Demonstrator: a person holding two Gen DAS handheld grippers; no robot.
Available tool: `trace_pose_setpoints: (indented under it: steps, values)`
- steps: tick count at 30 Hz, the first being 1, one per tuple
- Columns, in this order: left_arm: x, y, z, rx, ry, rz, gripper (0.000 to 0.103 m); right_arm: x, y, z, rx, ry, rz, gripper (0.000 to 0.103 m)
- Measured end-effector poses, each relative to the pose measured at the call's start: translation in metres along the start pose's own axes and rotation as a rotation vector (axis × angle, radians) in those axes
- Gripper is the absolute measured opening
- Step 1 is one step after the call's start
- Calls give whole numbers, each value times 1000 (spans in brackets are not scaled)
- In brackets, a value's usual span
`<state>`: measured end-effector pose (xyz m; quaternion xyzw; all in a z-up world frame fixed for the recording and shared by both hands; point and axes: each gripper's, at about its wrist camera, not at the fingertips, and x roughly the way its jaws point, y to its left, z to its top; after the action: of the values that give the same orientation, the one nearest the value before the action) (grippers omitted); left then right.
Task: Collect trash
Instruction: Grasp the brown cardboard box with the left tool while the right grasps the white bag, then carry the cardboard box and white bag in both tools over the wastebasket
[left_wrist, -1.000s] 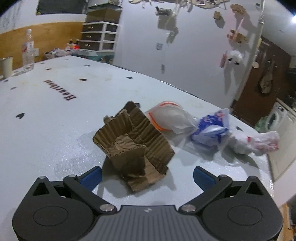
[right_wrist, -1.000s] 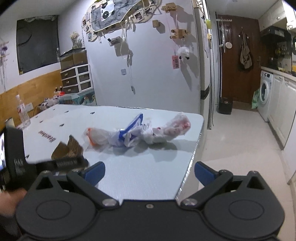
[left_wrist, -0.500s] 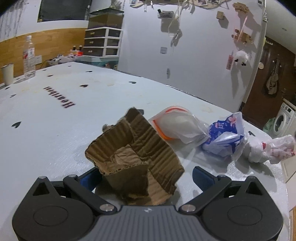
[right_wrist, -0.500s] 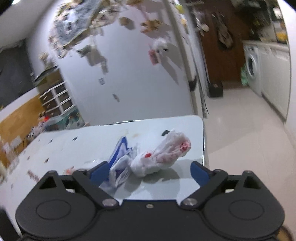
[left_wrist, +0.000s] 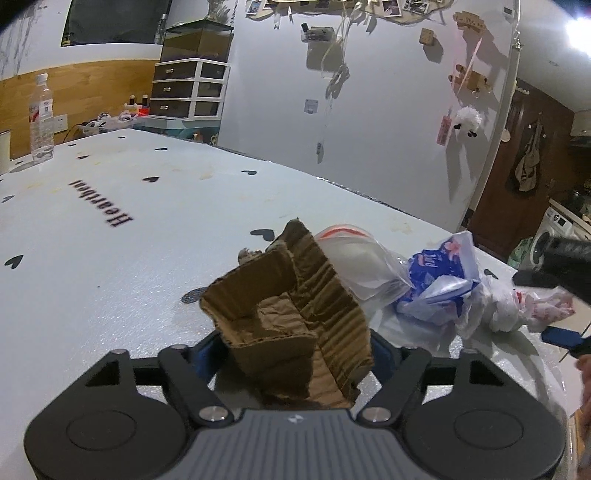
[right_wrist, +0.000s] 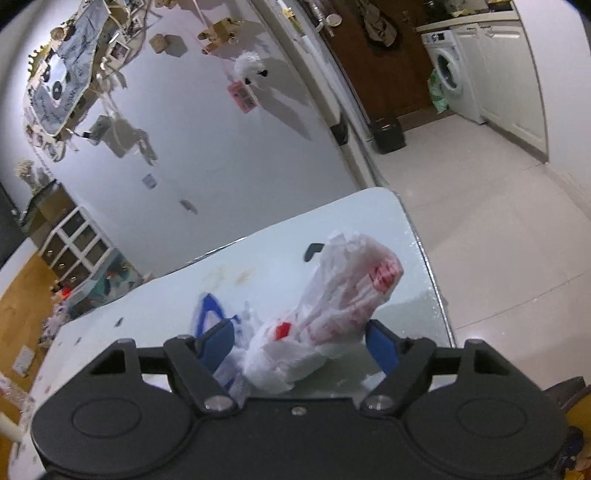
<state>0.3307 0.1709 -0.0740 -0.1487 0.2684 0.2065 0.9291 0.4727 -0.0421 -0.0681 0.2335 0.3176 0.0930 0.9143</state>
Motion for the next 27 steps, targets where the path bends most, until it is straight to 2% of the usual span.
trace_pose_setpoints:
  steps: [2, 3, 9, 10, 11, 12, 16, 27]
  values:
    - [-1, 1, -1, -11, -4, -17, 70, 7, -2, -1, 0, -1, -26, 60]
    - [-2, 2, -1, -17, -6, -24, 68, 10, -2, -1, 2, 2, -32, 55]
    - [-4, 2, -3, -32, -6, -63, 55, 6, -3, -1, -56, -5, -19, 42]
    - [-4, 3, -3, -39, -7, -68, 55, 3, 0, -3, -88, -8, -13, 39]
    - [-4, 4, -2, -46, -9, -72, 54, 1, 2, -4, -111, -10, -7, 30]
    - [-4, 5, -2, -53, -10, -76, 54, -2, 4, -6, -143, -12, -5, 26]
    - [-8, 6, -5, -68, -9, -104, 53, -18, 7, -17, -246, -9, -15, 24]
    - [-39, 10, -22, -20, -1, -136, 52, -72, -1, -38, -293, 21, 33, 21]
